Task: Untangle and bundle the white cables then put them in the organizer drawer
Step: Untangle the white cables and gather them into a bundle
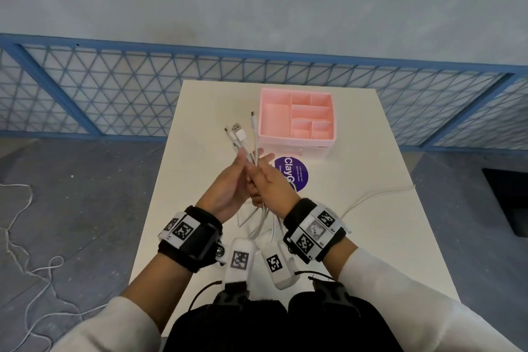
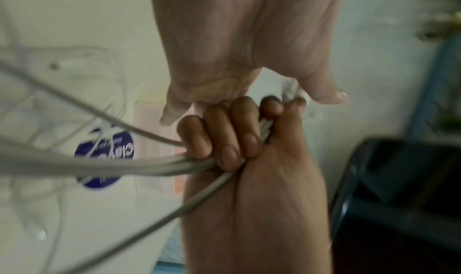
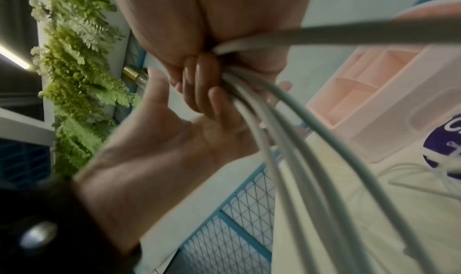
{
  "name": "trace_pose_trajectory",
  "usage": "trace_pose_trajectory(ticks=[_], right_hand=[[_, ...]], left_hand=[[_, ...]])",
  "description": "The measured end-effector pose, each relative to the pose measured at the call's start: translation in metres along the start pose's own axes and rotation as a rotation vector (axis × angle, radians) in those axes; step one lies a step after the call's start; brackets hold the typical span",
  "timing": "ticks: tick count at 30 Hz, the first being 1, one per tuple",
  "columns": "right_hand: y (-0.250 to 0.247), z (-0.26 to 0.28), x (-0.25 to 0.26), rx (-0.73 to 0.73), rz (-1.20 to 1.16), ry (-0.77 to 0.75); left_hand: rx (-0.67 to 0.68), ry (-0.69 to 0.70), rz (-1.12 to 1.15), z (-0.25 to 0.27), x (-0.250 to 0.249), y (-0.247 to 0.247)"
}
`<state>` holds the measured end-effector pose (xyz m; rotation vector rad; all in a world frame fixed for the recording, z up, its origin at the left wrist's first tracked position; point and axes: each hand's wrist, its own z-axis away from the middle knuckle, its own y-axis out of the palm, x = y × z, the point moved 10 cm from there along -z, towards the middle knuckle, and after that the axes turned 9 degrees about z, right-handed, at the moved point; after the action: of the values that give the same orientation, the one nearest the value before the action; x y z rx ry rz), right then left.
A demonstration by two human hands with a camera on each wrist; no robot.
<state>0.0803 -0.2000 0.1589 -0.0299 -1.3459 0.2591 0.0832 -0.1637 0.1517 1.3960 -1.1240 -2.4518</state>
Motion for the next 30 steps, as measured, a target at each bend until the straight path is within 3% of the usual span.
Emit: trace_pose_trajectory(ticks=[5, 7, 11, 13, 16, 20, 26, 30], right_hand=[[0.009, 0.003, -0.006, 0.094, 0.096, 0.015], [0.011, 0.004, -0.005, 0.133, 0.143, -0.012], [0.022, 0.006, -0.018, 0.241, 0.155, -0.015], [0.021, 0.008, -0.03, 0.26, 0.219, 0.002], [0.009, 0.015, -0.044, 0.252, 0.384, -0.003], [-0.012, 0.015, -0.041, 0.27, 0.723, -0.133], [-0.043, 0.02, -0.058, 0.366, 0.857, -0.005], [-0.045, 0.016, -0.058, 0.392, 1.083, -0.048]], left_hand=[[-0.108, 0.088, -0.359, -0.005, -0.014, -0.008], [-0.147, 0.101, -0.316, -0.006, -0.022, -0.011], [-0.156, 0.13, 0.097, -0.014, -0.043, -0.013], [-0.144, 0.138, 0.18, -0.018, -0.054, -0.018], [-0.147, 0.1, 0.171, -0.02, -0.066, -0.028], [-0.165, 0.05, 0.088, -0.015, -0.067, -0.041], [-0.184, 0.022, 0.116, -0.002, -0.083, -0.071], [-0.226, -0.081, -0.001, 0.002, -0.066, -0.083]])
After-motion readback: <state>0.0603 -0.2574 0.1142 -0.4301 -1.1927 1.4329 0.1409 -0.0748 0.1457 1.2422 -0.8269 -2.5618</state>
